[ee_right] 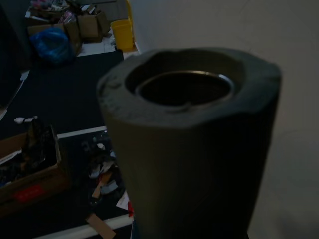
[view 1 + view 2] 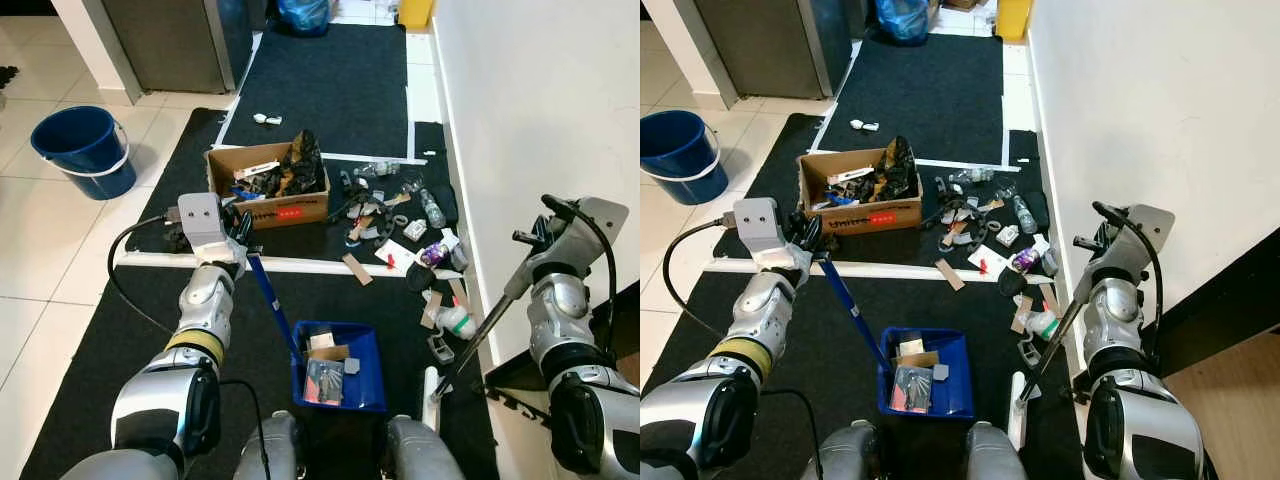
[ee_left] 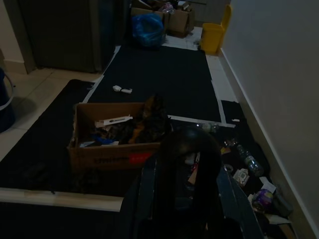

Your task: Sweep floor

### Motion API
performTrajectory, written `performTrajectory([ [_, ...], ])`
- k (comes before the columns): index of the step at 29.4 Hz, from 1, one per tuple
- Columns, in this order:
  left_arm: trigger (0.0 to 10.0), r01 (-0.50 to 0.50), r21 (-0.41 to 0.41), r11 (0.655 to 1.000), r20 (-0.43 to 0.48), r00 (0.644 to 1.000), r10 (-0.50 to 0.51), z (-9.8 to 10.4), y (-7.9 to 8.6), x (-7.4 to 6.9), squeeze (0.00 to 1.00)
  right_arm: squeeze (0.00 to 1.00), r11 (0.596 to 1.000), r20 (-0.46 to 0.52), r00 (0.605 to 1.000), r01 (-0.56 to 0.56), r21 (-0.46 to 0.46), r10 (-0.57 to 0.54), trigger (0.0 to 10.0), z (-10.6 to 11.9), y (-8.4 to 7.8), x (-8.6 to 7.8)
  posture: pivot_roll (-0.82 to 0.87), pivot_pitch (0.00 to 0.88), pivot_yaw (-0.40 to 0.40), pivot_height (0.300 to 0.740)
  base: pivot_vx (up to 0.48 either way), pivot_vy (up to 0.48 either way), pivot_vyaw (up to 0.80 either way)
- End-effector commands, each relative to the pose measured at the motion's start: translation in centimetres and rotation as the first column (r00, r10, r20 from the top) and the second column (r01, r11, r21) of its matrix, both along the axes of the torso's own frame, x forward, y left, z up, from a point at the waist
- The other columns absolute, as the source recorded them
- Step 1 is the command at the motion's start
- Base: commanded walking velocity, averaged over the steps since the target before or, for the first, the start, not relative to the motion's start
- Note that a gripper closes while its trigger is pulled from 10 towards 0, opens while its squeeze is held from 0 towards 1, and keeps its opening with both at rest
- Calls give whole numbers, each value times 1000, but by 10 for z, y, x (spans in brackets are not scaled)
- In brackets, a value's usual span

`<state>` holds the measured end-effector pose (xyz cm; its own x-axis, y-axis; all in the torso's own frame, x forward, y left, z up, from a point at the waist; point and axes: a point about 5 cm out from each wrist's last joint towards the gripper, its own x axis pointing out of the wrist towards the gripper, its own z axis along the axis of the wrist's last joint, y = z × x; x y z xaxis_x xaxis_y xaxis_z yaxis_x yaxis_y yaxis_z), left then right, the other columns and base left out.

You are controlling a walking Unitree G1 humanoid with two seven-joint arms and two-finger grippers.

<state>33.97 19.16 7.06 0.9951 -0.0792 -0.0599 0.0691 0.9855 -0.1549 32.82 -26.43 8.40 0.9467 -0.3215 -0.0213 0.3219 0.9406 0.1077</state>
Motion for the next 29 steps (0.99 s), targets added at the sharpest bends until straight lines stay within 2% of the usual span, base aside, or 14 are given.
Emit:
performTrajectory([
  [1, 10000, 14, -15, 1000, 40, 999, -14, 9, -6, 5, 0, 0, 1000, 33, 999, 28, 9, -28, 10000, 5, -6, -1, 53, 0, 3, 740, 0, 0, 0],
  [8, 10000, 35, 5, 999, 37, 999, -36, 7, -8, 4, 0, 0, 999, 26, 999, 39, 5, -39, 10000, 1, -9, -5, 45, 0, 12, 740, 0, 0, 0],
  [29, 10000, 58, 15, 998, 48, 997, -59, 13, -12, 9, 0, 0, 997, 48, 996, 73, 9, -74, 10000, 10, -17, -3, 50, 0, 14, 740, 287, 0, 0],
])
